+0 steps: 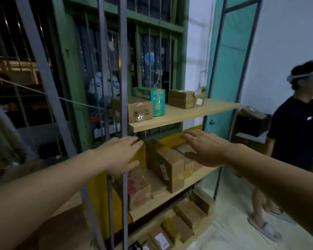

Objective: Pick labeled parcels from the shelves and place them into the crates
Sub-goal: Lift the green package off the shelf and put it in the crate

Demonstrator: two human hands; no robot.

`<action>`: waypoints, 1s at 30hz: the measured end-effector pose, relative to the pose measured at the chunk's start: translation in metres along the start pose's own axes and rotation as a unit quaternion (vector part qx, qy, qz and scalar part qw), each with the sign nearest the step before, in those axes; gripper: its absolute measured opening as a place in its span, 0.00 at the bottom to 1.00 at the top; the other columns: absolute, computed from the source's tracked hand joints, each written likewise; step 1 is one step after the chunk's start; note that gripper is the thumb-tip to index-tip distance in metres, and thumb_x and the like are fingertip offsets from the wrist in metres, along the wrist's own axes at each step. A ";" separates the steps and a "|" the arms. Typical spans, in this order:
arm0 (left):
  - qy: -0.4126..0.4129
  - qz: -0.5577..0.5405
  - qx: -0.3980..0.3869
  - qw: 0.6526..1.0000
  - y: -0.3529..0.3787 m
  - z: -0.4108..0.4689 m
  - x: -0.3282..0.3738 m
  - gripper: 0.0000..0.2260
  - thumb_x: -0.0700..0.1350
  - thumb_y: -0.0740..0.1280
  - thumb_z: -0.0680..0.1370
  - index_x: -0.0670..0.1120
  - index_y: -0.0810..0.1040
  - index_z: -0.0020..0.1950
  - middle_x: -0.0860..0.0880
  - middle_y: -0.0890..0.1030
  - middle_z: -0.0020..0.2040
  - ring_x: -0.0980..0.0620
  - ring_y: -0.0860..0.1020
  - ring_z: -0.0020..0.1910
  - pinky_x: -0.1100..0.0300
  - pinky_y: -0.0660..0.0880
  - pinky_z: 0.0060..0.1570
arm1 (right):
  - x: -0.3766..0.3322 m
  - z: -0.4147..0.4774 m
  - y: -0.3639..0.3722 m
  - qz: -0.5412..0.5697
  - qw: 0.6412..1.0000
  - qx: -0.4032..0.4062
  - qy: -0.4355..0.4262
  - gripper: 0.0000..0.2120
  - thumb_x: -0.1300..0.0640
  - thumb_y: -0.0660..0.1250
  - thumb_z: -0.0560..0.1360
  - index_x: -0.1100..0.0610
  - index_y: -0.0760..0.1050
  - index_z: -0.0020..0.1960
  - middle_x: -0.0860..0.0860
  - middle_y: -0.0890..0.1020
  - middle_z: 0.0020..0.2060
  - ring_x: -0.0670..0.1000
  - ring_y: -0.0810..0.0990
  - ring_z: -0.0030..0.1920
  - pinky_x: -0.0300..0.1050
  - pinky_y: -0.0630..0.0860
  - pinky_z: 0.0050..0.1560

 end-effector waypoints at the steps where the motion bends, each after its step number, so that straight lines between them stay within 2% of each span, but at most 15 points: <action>1: 0.000 0.006 0.002 1.000 -0.002 0.014 -0.004 0.34 0.62 0.53 0.84 0.50 0.43 0.84 0.49 0.47 0.84 0.47 0.49 0.82 0.49 0.54 0.79 | 0.007 0.010 0.000 -0.003 1.000 0.004 -0.005 0.33 0.41 0.59 0.82 0.54 0.55 0.81 0.52 0.63 0.78 0.54 0.60 0.78 0.56 0.66 0.74; 6: 0.002 0.017 0.040 0.999 -0.028 0.081 -0.028 0.33 0.62 0.54 0.84 0.49 0.47 0.84 0.48 0.51 0.83 0.49 0.55 0.81 0.52 0.58 0.78 | 0.048 0.064 -0.008 -0.020 0.999 0.001 -0.029 0.33 0.42 0.61 0.82 0.53 0.54 0.81 0.53 0.61 0.79 0.54 0.59 0.79 0.58 0.64 0.76; 9: -0.006 0.013 0.066 0.998 -0.053 0.122 -0.053 0.33 0.62 0.55 0.83 0.49 0.48 0.83 0.49 0.53 0.83 0.50 0.56 0.80 0.53 0.59 0.78 | 0.079 0.103 -0.024 -0.012 0.999 0.017 -0.027 0.33 0.42 0.61 0.82 0.52 0.54 0.81 0.52 0.63 0.78 0.54 0.62 0.77 0.56 0.66 0.74; 12: -0.034 0.001 0.104 0.994 -0.074 0.163 -0.078 0.34 0.63 0.57 0.83 0.49 0.51 0.83 0.49 0.59 0.81 0.50 0.61 0.77 0.52 0.64 0.75 | 0.106 0.143 -0.030 -0.005 0.999 0.042 -0.014 0.33 0.42 0.60 0.83 0.53 0.53 0.81 0.54 0.64 0.77 0.56 0.66 0.74 0.54 0.69 0.72; 15: -0.064 -0.008 0.109 0.992 -0.075 0.194 -0.092 0.31 0.63 0.58 0.81 0.49 0.57 0.80 0.48 0.66 0.76 0.50 0.68 0.72 0.51 0.70 0.70 | 0.122 0.182 -0.022 0.008 0.999 0.046 -0.016 0.34 0.41 0.59 0.82 0.52 0.51 0.81 0.55 0.64 0.77 0.57 0.67 0.74 0.55 0.70 0.72; 17: -0.091 -0.006 0.093 0.992 -0.068 0.210 -0.102 0.30 0.63 0.58 0.81 0.48 0.60 0.78 0.47 0.68 0.74 0.49 0.69 0.70 0.51 0.70 0.68 | 0.130 0.210 -0.020 0.026 0.998 0.054 -0.024 0.33 0.41 0.59 0.82 0.51 0.51 0.81 0.54 0.64 0.78 0.57 0.67 0.74 0.55 0.71 0.71; 20: -0.145 -0.016 0.060 0.988 -0.058 0.226 -0.117 0.35 0.65 0.55 0.82 0.46 0.54 0.82 0.46 0.61 0.80 0.47 0.64 0.76 0.49 0.66 0.73 | 0.136 0.255 -0.022 0.088 0.992 0.085 -0.039 0.32 0.41 0.60 0.83 0.48 0.51 0.81 0.54 0.68 0.74 0.56 0.72 0.70 0.53 0.74 0.67; 23: -0.197 -0.035 0.050 0.979 -0.054 0.234 -0.126 0.37 0.68 0.50 0.81 0.47 0.49 0.83 0.48 0.56 0.83 0.49 0.61 0.78 0.49 0.65 0.74 | 0.143 0.299 -0.019 0.150 0.980 0.116 -0.057 0.33 0.42 0.61 0.82 0.48 0.51 0.81 0.54 0.72 0.70 0.56 0.76 0.65 0.55 0.77 0.64; 27: -0.264 -0.077 0.053 0.960 -0.057 0.245 -0.134 0.39 0.74 0.46 0.78 0.51 0.58 0.81 0.49 0.67 0.78 0.49 0.70 0.72 0.48 0.71 0.68 | 0.150 0.345 -0.007 0.222 0.964 0.098 -0.107 0.39 0.45 0.66 0.80 0.49 0.45 0.82 0.54 0.72 0.72 0.55 0.76 0.67 0.54 0.75 0.67; 29: -0.298 -0.087 0.067 0.948 -0.062 0.255 -0.141 0.40 0.78 0.43 0.74 0.54 0.65 0.74 0.49 0.75 0.71 0.49 0.75 0.65 0.47 0.75 0.63 | 0.152 0.359 0.001 0.326 0.933 0.075 -0.134 0.44 0.48 0.69 0.79 0.49 0.42 0.82 0.53 0.73 0.72 0.53 0.75 0.69 0.50 0.73 0.68; 30: -0.315 -0.098 0.081 0.941 -0.065 0.261 -0.143 0.39 0.78 0.43 0.73 0.54 0.68 0.71 0.49 0.78 0.66 0.49 0.77 0.61 0.47 0.76 0.60 | 0.153 0.365 0.006 0.391 0.908 0.055 -0.141 0.43 0.48 0.70 0.79 0.49 0.44 0.82 0.51 0.74 0.72 0.52 0.75 0.68 0.48 0.73 0.67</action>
Point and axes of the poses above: each hand's wrist, its own z-axis towards the middle knuckle, its own y-axis out of the palm, x = y × z, the point moved 8 cm from there along z, towards the middle knuckle
